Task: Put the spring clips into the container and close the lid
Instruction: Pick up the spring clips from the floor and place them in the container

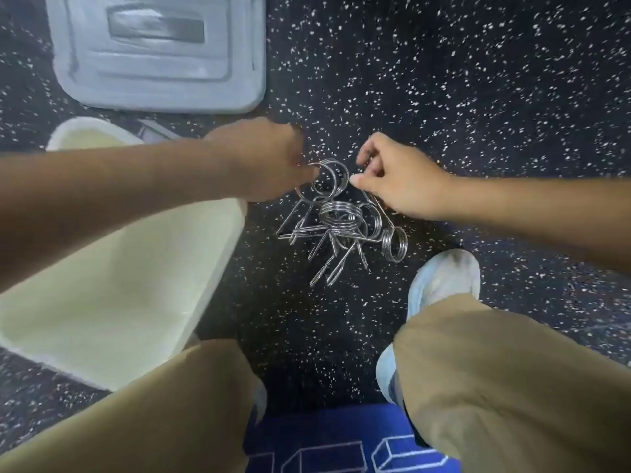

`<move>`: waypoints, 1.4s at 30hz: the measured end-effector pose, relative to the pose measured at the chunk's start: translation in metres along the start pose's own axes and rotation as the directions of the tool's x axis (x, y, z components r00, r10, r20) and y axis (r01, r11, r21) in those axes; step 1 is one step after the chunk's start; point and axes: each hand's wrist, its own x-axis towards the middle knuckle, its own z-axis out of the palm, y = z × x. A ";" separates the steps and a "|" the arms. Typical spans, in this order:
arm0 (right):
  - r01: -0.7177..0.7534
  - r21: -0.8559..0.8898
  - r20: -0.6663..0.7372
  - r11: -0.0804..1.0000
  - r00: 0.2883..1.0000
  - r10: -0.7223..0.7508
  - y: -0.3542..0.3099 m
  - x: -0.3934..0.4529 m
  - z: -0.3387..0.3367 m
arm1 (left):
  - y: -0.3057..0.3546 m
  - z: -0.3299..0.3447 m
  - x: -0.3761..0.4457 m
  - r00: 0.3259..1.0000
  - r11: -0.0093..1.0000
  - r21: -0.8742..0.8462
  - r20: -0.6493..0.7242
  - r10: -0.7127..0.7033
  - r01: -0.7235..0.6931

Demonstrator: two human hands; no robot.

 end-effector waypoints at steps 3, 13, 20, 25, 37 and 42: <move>0.098 -0.140 0.035 0.985 0.995 -0.094 0.007 0.025 -0.001 | -0.003 0.010 0.023 0.998 0.989 0.142 0.065 0.017 -0.026; 0.308 -0.376 0.229 0.874 0.945 -0.234 0.011 0.072 0.002 | 0.003 0.022 0.067 0.988 0.952 0.276 0.120 0.100 -0.130; 0.339 -0.420 0.290 0.842 0.929 -0.229 0.011 0.070 -0.009 | -0.002 0.015 0.073 0.988 0.985 0.128 0.117 0.105 -0.119; 0.311 -0.367 0.262 0.877 0.939 -0.223 0.016 0.057 -0.012 | -0.013 0.009 0.054 0.972 0.984 0.064 0.178 0.150 -0.164; 0.208 -0.125 0.026 0.970 0.978 -0.207 -0.005 0.033 -0.024 | -0.009 -0.001 -0.038 0.955 0.950 0.167 -0.095 0.282 -0.264; 0.140 0.148 -0.087 0.979 0.988 -0.128 -0.025 0.040 -0.039 | -0.017 -0.012 -0.062 0.946 0.977 0.071 -0.244 0.213 -0.201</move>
